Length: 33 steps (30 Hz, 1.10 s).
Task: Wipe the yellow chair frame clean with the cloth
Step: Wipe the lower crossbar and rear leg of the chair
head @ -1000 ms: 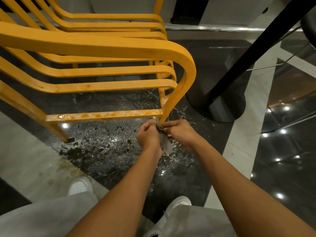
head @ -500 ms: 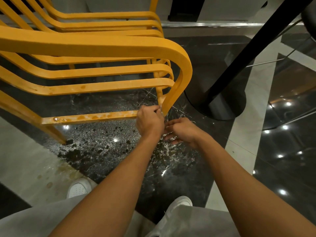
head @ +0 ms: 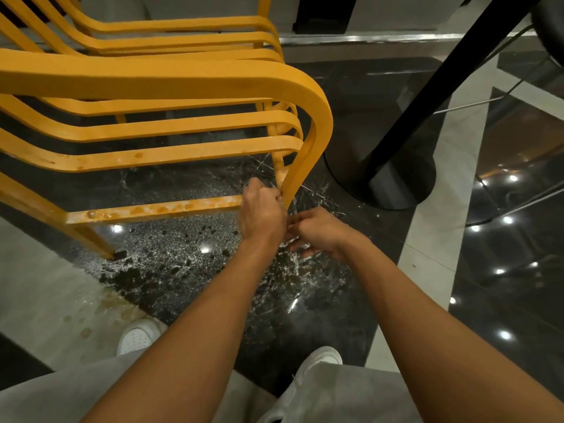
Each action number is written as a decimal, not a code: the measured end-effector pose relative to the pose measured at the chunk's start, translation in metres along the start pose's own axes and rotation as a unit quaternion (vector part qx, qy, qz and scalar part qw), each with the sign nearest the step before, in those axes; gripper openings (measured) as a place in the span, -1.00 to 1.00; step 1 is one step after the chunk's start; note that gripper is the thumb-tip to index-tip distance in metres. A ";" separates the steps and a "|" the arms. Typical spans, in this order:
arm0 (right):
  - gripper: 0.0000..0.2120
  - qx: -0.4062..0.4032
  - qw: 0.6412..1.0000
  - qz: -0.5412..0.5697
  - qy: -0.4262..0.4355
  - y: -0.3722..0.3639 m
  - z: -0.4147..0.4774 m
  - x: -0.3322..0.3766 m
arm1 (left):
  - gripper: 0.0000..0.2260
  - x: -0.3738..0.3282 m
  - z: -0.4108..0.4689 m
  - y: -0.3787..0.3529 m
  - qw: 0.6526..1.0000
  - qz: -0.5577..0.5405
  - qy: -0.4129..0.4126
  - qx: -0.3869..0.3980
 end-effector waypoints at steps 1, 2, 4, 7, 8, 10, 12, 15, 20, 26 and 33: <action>-0.79 0.000 1.000 -0.004 -0.002 0.000 0.000 0.000 | -0.86 -0.001 0.002 -0.001 1.000 0.009 -0.001 0.008; -0.79 0.001 1.000 -0.007 -0.005 0.000 -0.001 0.000 | -0.87 -0.001 0.003 -0.002 1.000 0.022 -0.001 0.019; -0.77 0.003 1.000 -0.014 -0.009 -0.003 -0.003 0.002 | -0.88 0.002 0.002 0.000 0.999 0.043 0.000 0.026; -0.74 0.005 1.000 -0.017 -0.007 -0.007 -0.005 0.007 | -0.90 0.015 0.003 0.010 1.000 -0.020 0.019 -0.011; -0.74 0.005 1.000 -0.016 -0.003 -0.007 -0.006 0.009 | -0.90 0.018 0.003 0.012 0.998 -0.046 0.020 -0.022; -0.78 0.003 1.000 -0.017 0.002 -0.008 -0.007 0.011 | -0.88 0.012 0.006 0.011 0.999 -0.040 -0.006 -0.021; -0.84 0.008 1.000 -0.022 0.000 -0.008 -0.009 0.011 | -0.84 0.002 0.009 0.004 0.999 -0.007 -0.032 0.000; -0.86 0.012 1.000 -0.028 -0.007 -0.009 -0.009 0.008 | -0.83 -0.006 0.010 0.002 0.999 0.020 -0.022 0.022; -0.82 0.014 0.999 -0.043 -0.012 -0.011 -0.010 0.009 | -0.89 0.003 0.006 0.010 0.999 0.009 0.017 0.043; -0.77 0.010 0.997 -0.071 -0.007 -0.010 -0.012 0.011 | -0.84 -0.006 0.013 0.006 0.999 -0.001 -0.024 0.021; -0.83 0.008 0.987 -0.159 -0.036 -0.009 -0.020 0.013 | -0.92 0.017 -0.012 0.008 0.997 -0.037 0.036 0.052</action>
Point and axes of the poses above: each hand's wrist, its own z-axis towards the middle knuckle, its own y-axis out of the back of the hand, x = y × z, the point moved 6 cm from there along z, towards the middle knuckle, and after that the axes turned 2 degrees about x, right-handed, at the moved point
